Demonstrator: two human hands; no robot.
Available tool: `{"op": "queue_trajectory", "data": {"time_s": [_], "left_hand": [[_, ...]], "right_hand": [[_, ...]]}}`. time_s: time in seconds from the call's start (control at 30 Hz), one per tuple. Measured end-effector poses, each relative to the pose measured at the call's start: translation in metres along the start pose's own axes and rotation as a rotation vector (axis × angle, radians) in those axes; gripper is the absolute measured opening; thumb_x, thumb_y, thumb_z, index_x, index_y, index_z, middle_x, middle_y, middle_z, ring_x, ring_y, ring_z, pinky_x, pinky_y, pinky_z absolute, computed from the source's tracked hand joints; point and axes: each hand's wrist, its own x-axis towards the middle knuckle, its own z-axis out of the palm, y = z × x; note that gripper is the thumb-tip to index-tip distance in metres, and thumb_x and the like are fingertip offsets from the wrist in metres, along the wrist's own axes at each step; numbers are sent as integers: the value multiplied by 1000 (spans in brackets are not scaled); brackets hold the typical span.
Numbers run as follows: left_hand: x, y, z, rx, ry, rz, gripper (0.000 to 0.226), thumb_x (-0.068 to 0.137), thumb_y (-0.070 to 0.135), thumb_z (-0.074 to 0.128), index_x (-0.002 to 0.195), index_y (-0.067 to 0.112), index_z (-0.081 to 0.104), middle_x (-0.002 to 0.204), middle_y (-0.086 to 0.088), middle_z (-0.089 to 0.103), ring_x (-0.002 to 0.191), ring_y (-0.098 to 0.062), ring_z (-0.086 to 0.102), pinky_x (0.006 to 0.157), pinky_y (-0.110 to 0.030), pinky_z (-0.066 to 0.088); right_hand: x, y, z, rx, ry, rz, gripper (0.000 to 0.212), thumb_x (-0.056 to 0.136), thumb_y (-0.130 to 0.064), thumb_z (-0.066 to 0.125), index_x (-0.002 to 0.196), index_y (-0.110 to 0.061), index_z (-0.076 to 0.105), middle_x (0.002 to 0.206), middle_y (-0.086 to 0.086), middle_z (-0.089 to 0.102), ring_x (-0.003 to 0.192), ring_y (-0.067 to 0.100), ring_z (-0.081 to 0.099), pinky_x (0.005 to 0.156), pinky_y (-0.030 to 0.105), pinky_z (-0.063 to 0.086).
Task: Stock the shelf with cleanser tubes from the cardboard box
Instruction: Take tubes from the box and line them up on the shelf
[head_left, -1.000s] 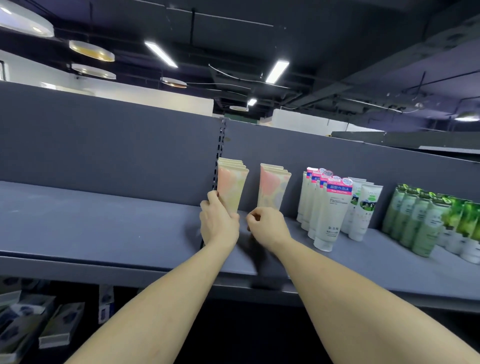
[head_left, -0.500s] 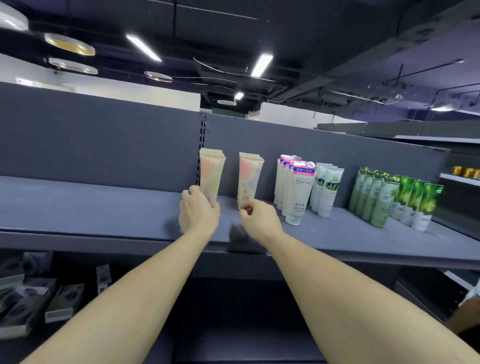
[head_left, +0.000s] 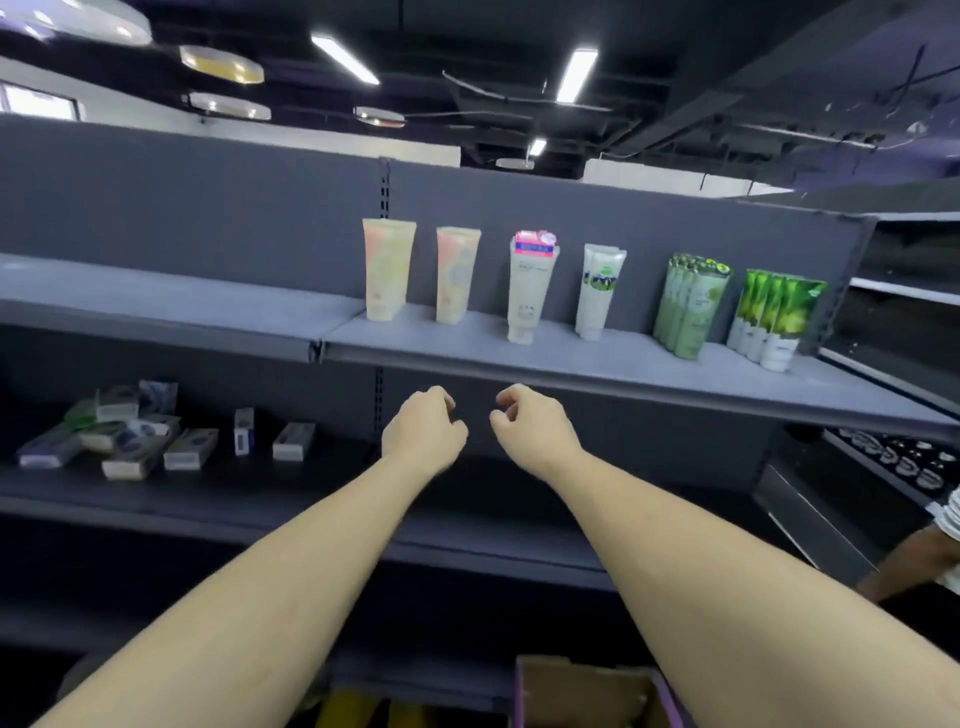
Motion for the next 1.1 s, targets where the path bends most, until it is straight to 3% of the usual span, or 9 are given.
{"op": "queue_trajectory", "data": {"time_s": [0.27, 0.43, 0.7, 0.9, 1.1], "left_hand": [[-113, 23, 58, 95, -167, -6, 34, 89, 28, 55, 122, 22, 57, 120, 3, 57, 102, -17, 58, 82, -32, 49], [-153, 16, 101, 42, -242, -30, 32, 91, 29, 55, 122, 24, 58, 121, 4, 58, 105, -16, 59, 87, -33, 50], [-165, -10, 189, 35, -406, -86, 33, 91, 28, 55, 123, 25, 58, 121, 3, 59, 107, -19, 58, 87, -34, 50], [-166, -31, 268, -4, -577, -161, 30, 89, 26, 57, 119, 25, 60, 116, 4, 64, 104, -19, 60, 85, -33, 51], [-184, -43, 335, -22, -746, -223, 31, 85, 26, 58, 115, 23, 62, 108, 0, 67, 102, -23, 62, 88, -36, 53]], "right_hand": [[-92, 84, -1, 17, -173, 145, 44, 94, -34, 51, 136, -22, 50, 117, -3, 63, 100, 18, 62, 89, 38, 53], [-128, 139, 20, -33, -304, 205, 51, 95, -37, 52, 142, -21, 43, 126, 0, 60, 112, 22, 58, 92, 35, 49], [-157, 229, 68, -87, -406, 387, 53, 95, -33, 54, 144, -16, 40, 125, 3, 61, 113, 24, 58, 84, 30, 45], [-173, 285, 106, -94, -523, 519, 57, 94, -34, 55, 145, -14, 38, 129, 7, 60, 115, 26, 58, 96, 35, 48], [-194, 341, 135, -63, -597, 665, 52, 94, -31, 53, 142, -18, 40, 121, 5, 61, 108, 27, 59, 91, 35, 48]]}}
